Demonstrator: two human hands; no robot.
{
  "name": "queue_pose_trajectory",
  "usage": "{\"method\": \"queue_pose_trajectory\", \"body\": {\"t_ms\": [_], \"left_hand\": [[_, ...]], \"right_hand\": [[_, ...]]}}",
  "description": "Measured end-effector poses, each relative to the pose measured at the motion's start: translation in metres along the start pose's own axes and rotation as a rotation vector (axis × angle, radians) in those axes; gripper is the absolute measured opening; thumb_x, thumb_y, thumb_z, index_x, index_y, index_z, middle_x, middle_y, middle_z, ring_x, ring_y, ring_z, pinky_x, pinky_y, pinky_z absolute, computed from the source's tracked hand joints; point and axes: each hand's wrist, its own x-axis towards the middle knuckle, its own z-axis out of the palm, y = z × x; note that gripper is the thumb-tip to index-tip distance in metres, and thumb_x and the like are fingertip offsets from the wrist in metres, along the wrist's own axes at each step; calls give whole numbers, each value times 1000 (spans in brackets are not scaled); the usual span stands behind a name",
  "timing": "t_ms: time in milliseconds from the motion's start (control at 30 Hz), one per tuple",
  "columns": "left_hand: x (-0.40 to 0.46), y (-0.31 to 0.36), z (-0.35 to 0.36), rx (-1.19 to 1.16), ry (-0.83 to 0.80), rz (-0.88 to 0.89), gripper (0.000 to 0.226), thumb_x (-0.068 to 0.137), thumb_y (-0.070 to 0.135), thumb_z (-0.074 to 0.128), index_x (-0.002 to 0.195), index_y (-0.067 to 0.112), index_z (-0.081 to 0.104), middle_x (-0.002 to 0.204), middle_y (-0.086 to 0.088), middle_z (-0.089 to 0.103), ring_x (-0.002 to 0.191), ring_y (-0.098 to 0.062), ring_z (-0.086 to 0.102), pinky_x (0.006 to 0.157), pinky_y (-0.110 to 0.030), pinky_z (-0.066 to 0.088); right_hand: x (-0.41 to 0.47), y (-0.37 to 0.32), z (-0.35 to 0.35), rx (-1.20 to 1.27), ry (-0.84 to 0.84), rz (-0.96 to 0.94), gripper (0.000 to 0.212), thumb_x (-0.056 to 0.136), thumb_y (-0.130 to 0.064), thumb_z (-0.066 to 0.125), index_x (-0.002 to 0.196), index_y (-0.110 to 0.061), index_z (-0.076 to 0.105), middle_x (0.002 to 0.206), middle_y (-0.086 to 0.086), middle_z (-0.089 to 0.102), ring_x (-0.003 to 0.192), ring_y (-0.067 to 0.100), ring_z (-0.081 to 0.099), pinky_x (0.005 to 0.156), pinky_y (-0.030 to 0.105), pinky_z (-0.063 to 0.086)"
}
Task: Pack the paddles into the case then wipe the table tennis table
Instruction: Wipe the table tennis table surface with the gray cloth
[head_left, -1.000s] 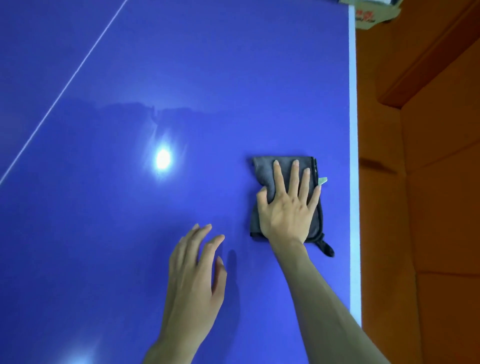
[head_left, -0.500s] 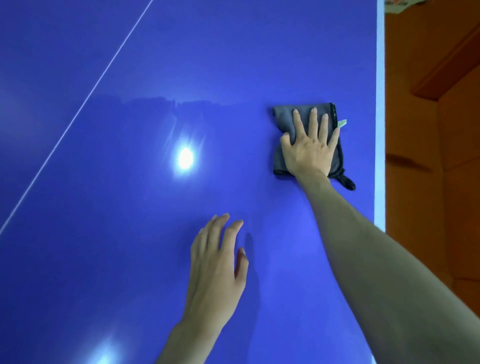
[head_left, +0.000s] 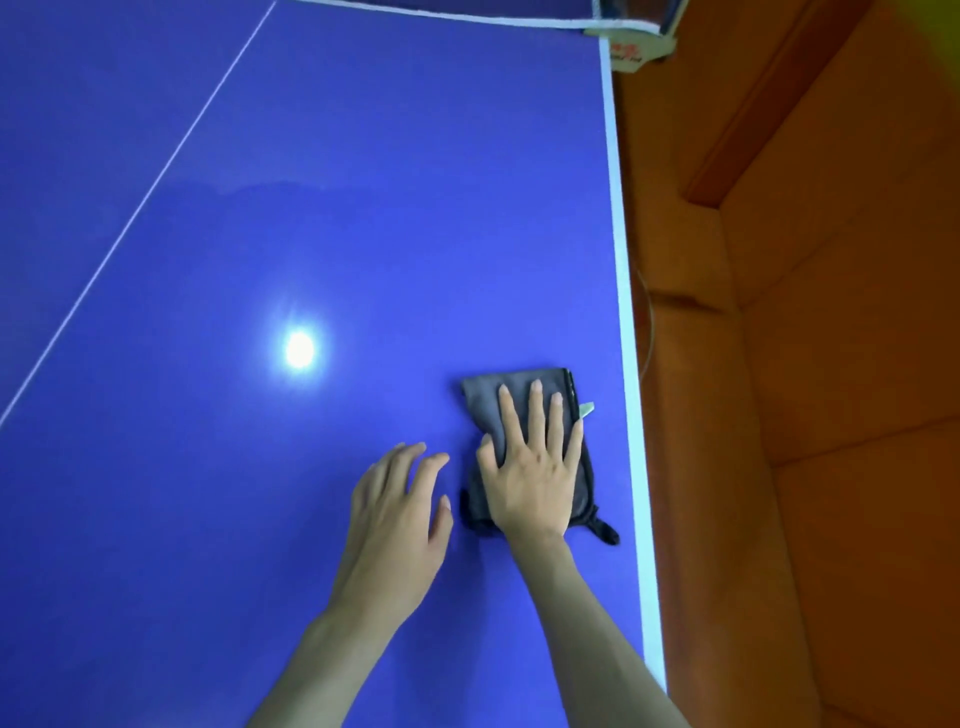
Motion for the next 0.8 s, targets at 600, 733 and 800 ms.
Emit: {"method": "queue_pose_trajectory", "body": {"t_ms": [600,733,800], "left_hand": [[-152,6,-37,-1,-48,156,38,92,15,70,129,18,62,134,-4,59,132,-27,53,102,-46,47],[-138,8,-31,0,-55,163,38,92,15,71,129,18,62,134,-3,60,131,-27,53,104,-44,47],[-125,10,-28,-19,-51,149,37,92,13,71,128,18,62,133,-3,60,131,-26,53,104,-45,47]], "right_hand": [[-289,33,-42,1,-94,110,71,90,-44,50,159,-36,37,168,4,31,156,30,26,124,59,23],[-279,31,-40,-3,-73,148,73,89,-47,54,159,-40,35,168,2,30,156,29,26,125,58,20],[-271,32,-36,-7,-44,144,73,89,-48,53,159,-40,34,168,2,30,156,29,26,126,58,19]]}}
